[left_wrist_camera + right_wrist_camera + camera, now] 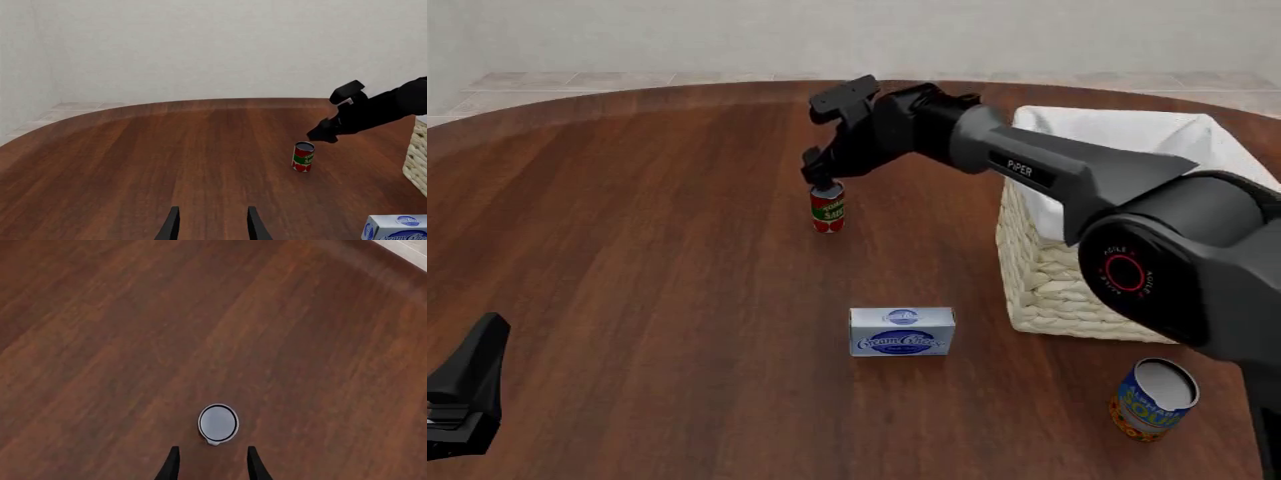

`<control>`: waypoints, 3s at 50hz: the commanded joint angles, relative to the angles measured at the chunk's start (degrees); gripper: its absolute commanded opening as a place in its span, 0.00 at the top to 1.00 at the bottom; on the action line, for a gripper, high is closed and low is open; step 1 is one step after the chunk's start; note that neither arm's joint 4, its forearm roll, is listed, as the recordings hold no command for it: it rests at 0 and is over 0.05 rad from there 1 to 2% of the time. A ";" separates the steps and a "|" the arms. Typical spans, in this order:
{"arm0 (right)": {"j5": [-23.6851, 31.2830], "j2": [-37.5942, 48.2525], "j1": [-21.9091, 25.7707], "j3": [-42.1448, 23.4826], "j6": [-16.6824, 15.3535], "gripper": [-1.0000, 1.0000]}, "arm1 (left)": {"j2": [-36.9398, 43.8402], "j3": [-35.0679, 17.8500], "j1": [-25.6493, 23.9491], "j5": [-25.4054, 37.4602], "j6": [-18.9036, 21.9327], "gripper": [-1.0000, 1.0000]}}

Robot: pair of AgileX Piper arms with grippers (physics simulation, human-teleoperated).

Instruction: Pick up the tomato sauce, and put it in the basket.

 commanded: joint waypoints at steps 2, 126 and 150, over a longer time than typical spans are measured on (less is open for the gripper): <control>0.25 1.58 -0.21 -1.42 -0.04 0.00 | 0.00 0.00 0.00 0.00 0.00 0.00; 0.53 15.58 -1.07 -13.65 -1.36 0.00 | 0.00 0.00 0.00 0.00 0.00 0.00; -0.20 14.83 -0.35 -12.11 -0.98 1.00 | 0.00 0.00 0.00 0.00 0.00 0.00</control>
